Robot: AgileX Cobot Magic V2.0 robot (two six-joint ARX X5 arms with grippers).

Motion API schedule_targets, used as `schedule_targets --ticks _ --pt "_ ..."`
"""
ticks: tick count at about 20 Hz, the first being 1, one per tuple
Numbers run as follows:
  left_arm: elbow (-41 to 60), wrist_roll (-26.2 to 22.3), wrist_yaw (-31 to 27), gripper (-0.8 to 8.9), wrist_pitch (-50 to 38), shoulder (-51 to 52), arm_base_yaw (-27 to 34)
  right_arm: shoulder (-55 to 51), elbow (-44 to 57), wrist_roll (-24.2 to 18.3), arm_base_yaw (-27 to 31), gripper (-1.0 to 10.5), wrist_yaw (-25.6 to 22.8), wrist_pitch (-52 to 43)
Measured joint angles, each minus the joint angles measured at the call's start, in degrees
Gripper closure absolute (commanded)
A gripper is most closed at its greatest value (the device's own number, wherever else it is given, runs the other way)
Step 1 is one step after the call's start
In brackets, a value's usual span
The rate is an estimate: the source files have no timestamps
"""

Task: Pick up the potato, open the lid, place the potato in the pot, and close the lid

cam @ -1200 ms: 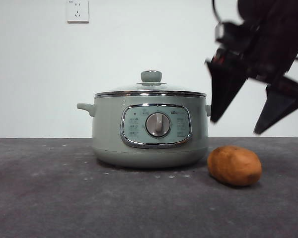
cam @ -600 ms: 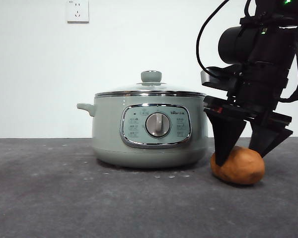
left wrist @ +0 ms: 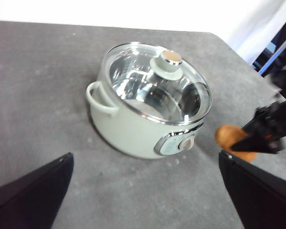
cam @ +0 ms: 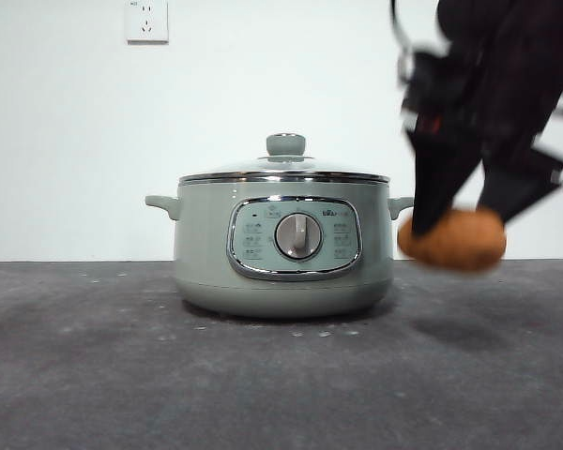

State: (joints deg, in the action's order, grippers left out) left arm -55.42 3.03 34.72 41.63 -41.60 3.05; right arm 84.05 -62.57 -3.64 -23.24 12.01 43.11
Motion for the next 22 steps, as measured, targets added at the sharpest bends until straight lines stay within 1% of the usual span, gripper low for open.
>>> schedule_targets --ticks 5,9,12,15,19,22 --pt "-3.34 0.00 -0.02 2.11 -5.09 -7.34 -5.66 -16.02 -0.02 0.13 0.00 9.6 0.00 1.27" --pt "-10.45 -0.04 -1.18 2.11 -7.65 -17.03 -12.39 -25.53 -0.22 0.24 0.00 9.6 0.00 5.05" --pt "-17.35 -1.57 -5.31 2.12 -8.35 -25.59 -17.81 -30.42 -0.22 0.24 0.00 9.6 0.00 7.96" --pt "-24.46 -3.06 -10.58 2.11 -11.43 -34.73 -22.91 -34.12 -0.22 0.85 0.00 9.6 0.00 10.05" --pt "-33.05 -5.31 -17.57 2.11 -13.94 -45.94 -27.28 -37.70 -0.22 1.55 0.00 9.6 -0.02 12.37" --pt "-37.94 -6.14 -19.65 2.11 -14.78 -53.09 -28.85 -39.65 -0.22 2.78 0.00 9.6 -0.04 12.68"
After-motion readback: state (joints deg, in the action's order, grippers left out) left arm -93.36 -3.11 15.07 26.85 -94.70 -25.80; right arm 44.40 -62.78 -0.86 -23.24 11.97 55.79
